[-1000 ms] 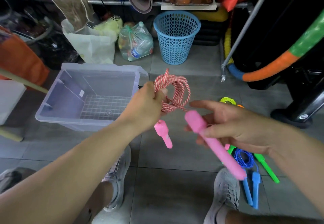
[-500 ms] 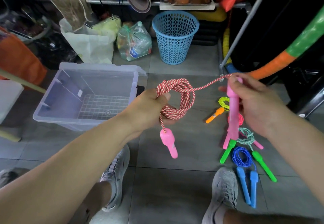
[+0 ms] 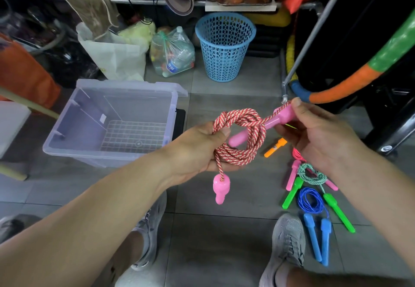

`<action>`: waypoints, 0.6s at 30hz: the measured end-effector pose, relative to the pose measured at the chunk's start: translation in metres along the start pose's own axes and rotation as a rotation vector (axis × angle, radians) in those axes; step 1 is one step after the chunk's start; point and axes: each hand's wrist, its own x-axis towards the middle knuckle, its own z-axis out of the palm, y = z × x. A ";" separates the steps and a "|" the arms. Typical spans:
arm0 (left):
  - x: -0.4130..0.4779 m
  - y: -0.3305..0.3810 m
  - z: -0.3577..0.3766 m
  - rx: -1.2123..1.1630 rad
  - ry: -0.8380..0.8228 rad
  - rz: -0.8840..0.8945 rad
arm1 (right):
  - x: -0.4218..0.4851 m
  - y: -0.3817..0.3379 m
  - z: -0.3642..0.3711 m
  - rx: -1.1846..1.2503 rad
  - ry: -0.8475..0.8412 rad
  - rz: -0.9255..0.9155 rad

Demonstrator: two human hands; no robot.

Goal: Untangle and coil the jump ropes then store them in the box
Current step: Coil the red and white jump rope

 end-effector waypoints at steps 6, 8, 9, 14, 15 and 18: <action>-0.001 -0.001 0.000 -0.001 -0.084 0.025 | -0.004 0.005 0.002 -0.070 -0.075 0.056; -0.002 0.000 0.000 0.009 -0.112 0.026 | -0.004 0.003 0.002 -0.050 -0.050 0.022; -0.002 0.000 0.000 0.018 -0.119 0.030 | -0.004 0.001 0.003 -0.040 -0.037 0.003; -0.001 -0.002 0.001 0.112 -0.107 0.091 | -0.008 0.001 0.005 -0.034 -0.057 0.021; -0.001 -0.002 0.001 0.124 -0.110 0.091 | -0.009 0.003 0.006 -0.028 -0.047 0.025; -0.002 0.000 0.001 0.145 -0.139 0.073 | -0.010 0.007 0.007 0.004 -0.003 0.016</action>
